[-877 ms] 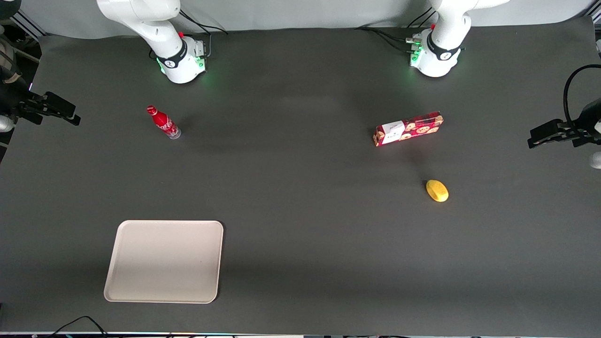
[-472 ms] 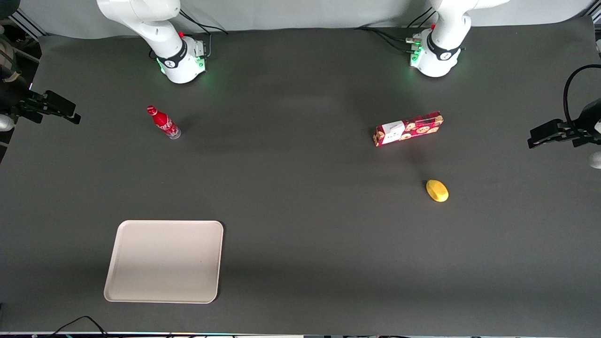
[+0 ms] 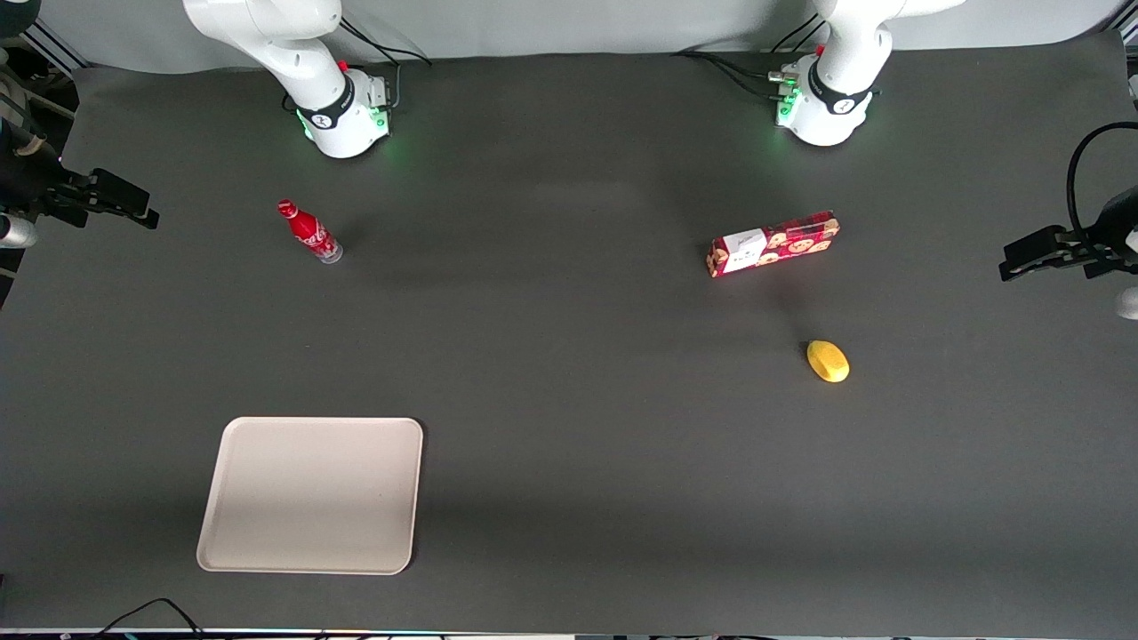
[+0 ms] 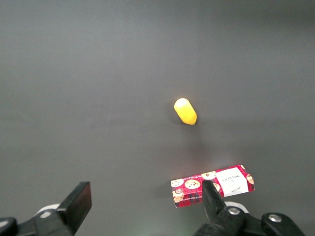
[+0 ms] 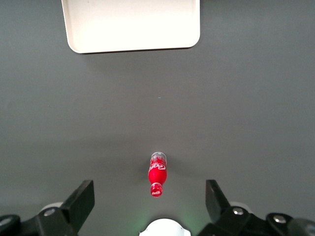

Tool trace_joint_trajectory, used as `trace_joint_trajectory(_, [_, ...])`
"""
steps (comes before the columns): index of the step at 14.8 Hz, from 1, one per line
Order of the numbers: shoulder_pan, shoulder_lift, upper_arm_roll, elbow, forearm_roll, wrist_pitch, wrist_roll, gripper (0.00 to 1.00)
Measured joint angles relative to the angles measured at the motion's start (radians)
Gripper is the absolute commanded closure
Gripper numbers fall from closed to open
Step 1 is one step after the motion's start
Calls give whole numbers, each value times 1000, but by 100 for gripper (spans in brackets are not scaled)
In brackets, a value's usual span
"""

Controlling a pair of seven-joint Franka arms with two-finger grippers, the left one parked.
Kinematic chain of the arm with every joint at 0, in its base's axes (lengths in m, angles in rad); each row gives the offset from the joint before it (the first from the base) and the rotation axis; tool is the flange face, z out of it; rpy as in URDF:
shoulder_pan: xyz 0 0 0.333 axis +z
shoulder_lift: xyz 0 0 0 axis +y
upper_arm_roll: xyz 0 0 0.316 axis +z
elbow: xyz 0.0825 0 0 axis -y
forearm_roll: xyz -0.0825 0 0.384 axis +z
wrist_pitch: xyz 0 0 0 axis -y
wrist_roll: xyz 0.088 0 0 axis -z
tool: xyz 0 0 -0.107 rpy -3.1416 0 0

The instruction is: Place coke bottle on tray

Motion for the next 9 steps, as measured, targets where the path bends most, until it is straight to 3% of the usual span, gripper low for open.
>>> trace_joint_trajectory(4, [1,-22,18,-56,0,-5,16,0])
trace_joint_trajectory(9, [2,-223,40,-416,0,200,31,0])
